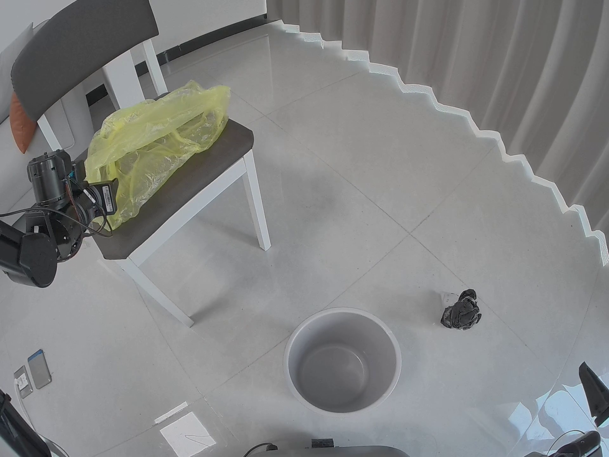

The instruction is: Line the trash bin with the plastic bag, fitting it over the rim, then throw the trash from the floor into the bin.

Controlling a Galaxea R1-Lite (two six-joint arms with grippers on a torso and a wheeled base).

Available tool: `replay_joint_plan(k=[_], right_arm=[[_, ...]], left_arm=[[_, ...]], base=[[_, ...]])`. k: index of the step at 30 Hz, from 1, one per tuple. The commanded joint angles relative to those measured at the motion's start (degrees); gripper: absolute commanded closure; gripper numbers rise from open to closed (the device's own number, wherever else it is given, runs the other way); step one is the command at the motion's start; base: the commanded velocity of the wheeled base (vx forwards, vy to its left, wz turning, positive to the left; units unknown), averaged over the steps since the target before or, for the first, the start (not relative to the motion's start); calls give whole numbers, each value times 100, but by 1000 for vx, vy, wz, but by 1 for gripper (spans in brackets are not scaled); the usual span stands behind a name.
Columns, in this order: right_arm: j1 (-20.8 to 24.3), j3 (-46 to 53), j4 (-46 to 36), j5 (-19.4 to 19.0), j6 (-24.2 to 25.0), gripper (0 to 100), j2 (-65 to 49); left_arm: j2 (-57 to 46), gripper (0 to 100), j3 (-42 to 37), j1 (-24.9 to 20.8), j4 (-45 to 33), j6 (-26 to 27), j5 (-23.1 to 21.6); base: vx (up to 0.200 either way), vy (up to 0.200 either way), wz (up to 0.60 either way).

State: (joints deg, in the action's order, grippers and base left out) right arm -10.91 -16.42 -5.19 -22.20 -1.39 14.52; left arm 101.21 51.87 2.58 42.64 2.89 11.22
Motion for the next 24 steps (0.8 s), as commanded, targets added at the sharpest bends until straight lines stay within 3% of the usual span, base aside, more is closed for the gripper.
replay_joint_plan(k=[1, 7, 10, 12, 18, 22, 24], right_arm=[[1, -142, 1, 5, 7, 0, 288], [54, -590, 27, -13, 315, 0, 921], [212, -828, 212, -144, 499, 0, 1378], [326, -1091, 625, -232, 640, 0, 1932], [379, -1627, 1310, -267, 658, 0, 2837], [564, -1900, 1302, -390, 658, 0, 3101], [731, -2067, 1319, -417, 666, 0, 3426]], left_arm=[[13, 100, -54, 14, -46, -16, -5], [-391, 100, -125, -127, -186, -447, -366], [-1006, 100, -388, -381, -195, -447, -559], [-1894, 100, -520, -803, -467, -315, -867], [-3564, 100, 86, -1357, -2858, 186, -1605], [-4074, 100, 438, -1717, -3561, 221, -1886], [-4443, 100, 614, -2262, -4106, 528, -1974]], base=[[0, 0, 0], [0, 0, 0], [0, 0, 0], [0, 0, 0], [0, 0, 0], [0, 0, 0], [0, 0, 0]])
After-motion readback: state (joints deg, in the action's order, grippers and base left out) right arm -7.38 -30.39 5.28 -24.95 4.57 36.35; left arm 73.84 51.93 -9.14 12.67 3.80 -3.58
